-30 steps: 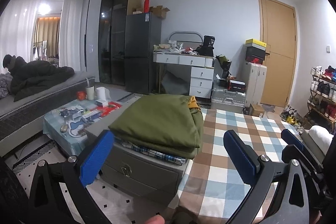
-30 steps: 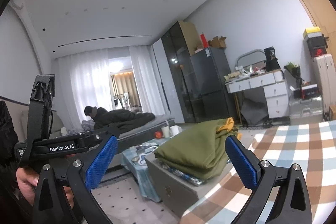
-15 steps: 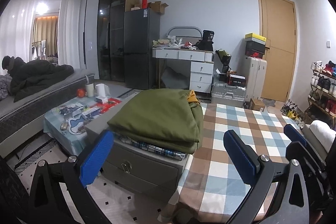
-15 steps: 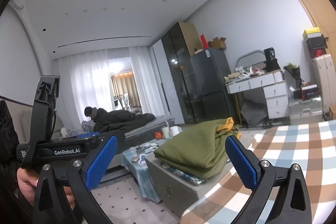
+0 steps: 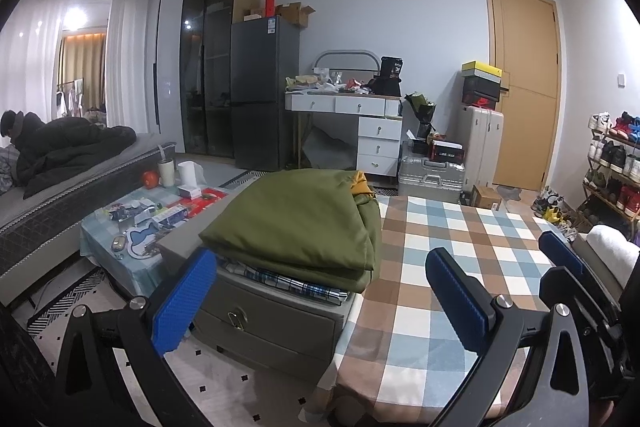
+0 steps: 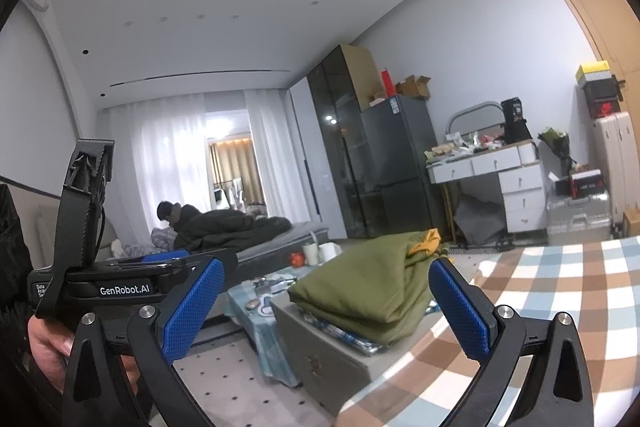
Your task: Fold large clothes
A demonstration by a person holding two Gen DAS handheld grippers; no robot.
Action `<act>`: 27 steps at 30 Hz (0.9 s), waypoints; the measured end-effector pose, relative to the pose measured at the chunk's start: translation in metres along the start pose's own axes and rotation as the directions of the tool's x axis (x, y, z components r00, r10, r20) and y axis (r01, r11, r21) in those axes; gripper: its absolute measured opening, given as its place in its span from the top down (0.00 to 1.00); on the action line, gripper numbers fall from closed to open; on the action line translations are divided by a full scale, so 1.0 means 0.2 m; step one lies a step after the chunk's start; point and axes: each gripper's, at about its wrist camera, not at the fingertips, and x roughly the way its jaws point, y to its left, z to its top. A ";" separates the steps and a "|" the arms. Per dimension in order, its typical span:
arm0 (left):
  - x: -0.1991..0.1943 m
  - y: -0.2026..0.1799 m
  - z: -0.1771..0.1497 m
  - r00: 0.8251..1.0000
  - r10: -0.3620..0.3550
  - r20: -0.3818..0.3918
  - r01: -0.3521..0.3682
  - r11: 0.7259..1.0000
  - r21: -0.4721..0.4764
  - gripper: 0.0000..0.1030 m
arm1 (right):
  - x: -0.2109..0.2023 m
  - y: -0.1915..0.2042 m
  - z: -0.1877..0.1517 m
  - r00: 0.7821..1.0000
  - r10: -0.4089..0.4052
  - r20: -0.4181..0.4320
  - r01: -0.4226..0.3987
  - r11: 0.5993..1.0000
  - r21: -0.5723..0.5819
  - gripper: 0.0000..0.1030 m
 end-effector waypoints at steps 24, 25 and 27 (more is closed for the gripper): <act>0.00 -0.04 0.00 1.000 -0.021 -0.013 0.022 0.999 0.039 0.01 | -0.02 -0.05 -0.01 1.000 -0.010 0.008 0.010 1.000 0.021 0.00; 0.00 -0.04 0.00 1.000 -0.025 -0.013 0.025 0.999 0.039 0.01 | -0.02 -0.05 -0.01 1.000 -0.011 0.009 0.011 1.000 0.022 0.00; 0.01 -0.04 0.00 1.000 -0.020 -0.008 0.020 0.999 0.036 0.01 | -0.03 -0.05 -0.01 1.000 -0.013 0.012 0.013 1.000 0.020 0.00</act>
